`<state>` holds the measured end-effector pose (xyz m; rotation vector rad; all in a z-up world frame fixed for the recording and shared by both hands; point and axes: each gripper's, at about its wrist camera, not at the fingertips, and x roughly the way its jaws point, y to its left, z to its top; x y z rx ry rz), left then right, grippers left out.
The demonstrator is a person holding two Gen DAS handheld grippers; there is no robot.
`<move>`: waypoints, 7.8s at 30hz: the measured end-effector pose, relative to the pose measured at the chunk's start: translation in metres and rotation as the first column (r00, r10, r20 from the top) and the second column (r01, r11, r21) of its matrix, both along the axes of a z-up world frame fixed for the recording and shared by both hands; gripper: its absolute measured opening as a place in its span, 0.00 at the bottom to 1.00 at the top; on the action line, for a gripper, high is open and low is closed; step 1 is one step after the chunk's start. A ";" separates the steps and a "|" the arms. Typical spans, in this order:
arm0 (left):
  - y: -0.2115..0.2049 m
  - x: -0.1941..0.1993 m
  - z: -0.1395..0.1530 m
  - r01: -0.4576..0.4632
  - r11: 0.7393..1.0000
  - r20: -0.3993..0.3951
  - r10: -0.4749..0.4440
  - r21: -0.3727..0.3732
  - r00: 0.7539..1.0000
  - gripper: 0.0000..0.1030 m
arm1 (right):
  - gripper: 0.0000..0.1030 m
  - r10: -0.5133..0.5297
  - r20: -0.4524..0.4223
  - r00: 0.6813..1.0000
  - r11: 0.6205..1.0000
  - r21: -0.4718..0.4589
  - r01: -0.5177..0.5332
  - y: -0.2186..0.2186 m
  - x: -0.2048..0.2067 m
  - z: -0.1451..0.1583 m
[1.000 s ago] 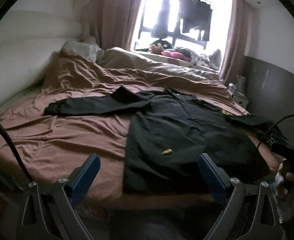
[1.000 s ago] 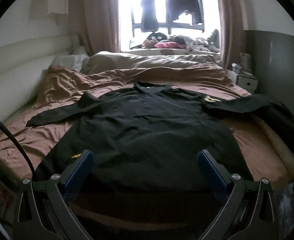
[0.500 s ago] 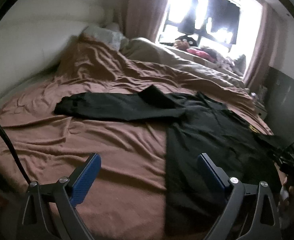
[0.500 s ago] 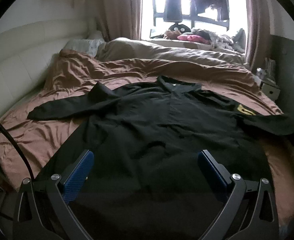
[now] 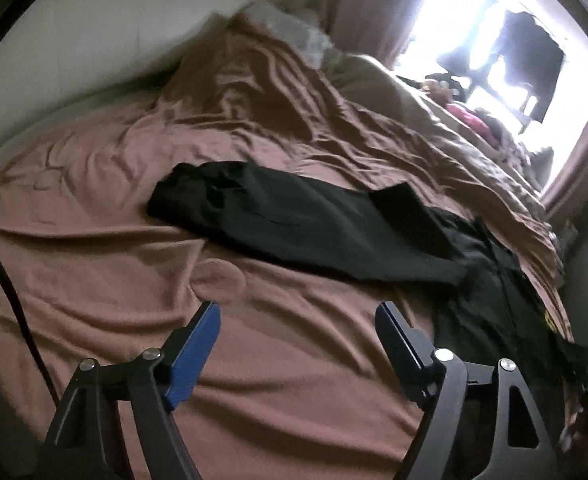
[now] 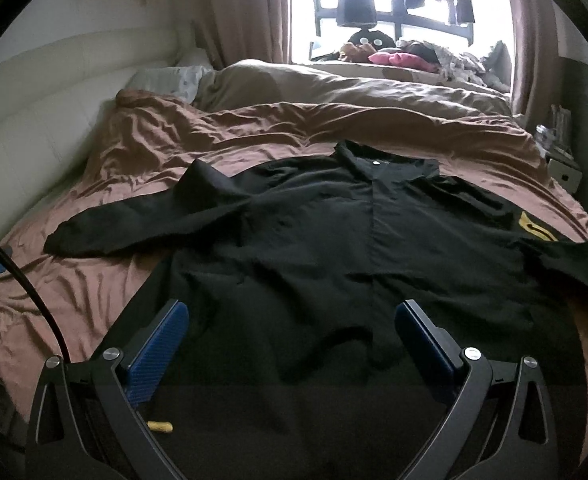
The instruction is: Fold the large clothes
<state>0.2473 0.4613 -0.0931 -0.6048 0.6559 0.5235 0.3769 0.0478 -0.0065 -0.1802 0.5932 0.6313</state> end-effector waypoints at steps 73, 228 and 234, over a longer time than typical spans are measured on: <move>-0.167 0.295 0.247 0.382 0.889 0.369 -0.453 0.252 0.812 0.00 | 0.69 0.057 -0.396 0.916 0.926 0.363 0.100 -0.073 0.204 -0.001; -0.501 0.232 0.112 0.629 0.735 0.086 -0.665 0.255 0.742 0.98 | 1.00 -0.498 -0.222 0.838 0.797 0.263 0.543 -0.457 0.022 0.037; -0.504 0.274 0.080 0.660 0.729 0.058 -0.678 0.181 0.733 0.89 | 0.91 -0.493 -0.324 0.807 0.744 0.323 0.585 -0.480 0.050 0.019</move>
